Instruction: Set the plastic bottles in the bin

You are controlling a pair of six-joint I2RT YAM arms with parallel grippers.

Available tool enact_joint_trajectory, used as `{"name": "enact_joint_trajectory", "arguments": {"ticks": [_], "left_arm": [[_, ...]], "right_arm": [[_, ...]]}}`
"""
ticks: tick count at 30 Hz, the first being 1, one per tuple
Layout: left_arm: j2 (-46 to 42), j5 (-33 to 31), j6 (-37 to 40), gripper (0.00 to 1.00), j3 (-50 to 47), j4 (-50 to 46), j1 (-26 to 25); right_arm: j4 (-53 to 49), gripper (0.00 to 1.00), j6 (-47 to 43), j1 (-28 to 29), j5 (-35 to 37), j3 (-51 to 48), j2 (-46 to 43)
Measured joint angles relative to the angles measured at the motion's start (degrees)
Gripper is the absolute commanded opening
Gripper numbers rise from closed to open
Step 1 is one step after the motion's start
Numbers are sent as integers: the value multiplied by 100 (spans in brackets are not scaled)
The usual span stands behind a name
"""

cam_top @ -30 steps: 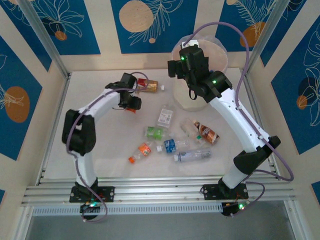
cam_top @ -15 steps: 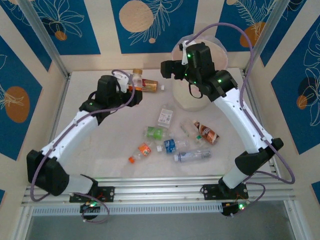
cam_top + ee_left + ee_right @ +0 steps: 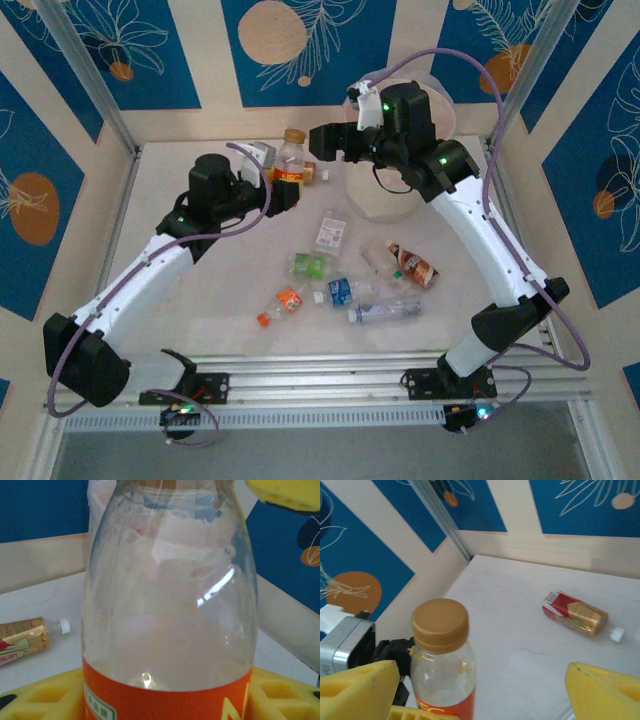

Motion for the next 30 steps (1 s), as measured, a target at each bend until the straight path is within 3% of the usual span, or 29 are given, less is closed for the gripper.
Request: {"name": "enact_joint_trajectory", "arguments": {"ticks": [16,24,27,30], "left_arm": [[59,258,9,58,59,227,-326],[74,256,9,59,61,227,-369],[90,232,24,74,76,229,-376],[96,188,-17,99,149,234,-382]], "right_arm": [[-9,61,39,142,-595,457,660],[-7,28,61,179,-737,511,713],[-13,17,63,179,-704,516,713],[-76,12,39,179,-599,562,713]]}}
